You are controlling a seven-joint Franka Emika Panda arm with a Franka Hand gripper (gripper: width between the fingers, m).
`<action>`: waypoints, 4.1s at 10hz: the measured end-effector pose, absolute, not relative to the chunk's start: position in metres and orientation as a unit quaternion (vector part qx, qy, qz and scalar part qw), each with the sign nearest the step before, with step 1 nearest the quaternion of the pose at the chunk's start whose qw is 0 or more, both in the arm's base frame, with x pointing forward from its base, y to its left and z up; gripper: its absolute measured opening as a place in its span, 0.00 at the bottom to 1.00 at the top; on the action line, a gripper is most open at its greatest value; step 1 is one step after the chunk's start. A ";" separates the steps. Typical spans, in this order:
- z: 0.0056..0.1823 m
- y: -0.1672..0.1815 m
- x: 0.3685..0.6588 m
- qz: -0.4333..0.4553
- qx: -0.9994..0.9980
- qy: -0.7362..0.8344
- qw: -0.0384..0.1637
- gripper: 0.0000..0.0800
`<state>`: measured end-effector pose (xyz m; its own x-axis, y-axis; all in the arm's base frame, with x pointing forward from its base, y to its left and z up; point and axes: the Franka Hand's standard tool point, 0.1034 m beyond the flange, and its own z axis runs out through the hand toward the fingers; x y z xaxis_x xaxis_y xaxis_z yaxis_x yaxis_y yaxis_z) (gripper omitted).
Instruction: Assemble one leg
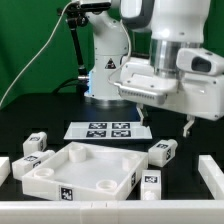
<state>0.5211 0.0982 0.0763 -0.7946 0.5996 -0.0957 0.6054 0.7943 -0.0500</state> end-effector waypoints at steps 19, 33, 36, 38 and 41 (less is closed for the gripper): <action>0.070 0.055 0.523 0.007 0.951 0.309 0.004 0.81; 0.074 0.068 0.529 -0.028 0.971 -0.229 -0.059 0.81; 0.070 0.069 0.521 -0.102 0.966 -0.227 -0.076 0.81; 0.068 0.071 0.525 -0.190 0.942 -0.250 -0.120 0.81; 0.066 0.071 0.522 -0.298 0.909 -0.247 -0.152 0.81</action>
Offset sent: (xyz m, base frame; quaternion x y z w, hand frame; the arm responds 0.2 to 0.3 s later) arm 0.0000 0.0000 0.0000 0.0000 0.0000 0.1296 0.9916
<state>0.5216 0.0707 0.0662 0.6999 -0.3584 -0.6178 -0.5399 -0.8318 -0.1291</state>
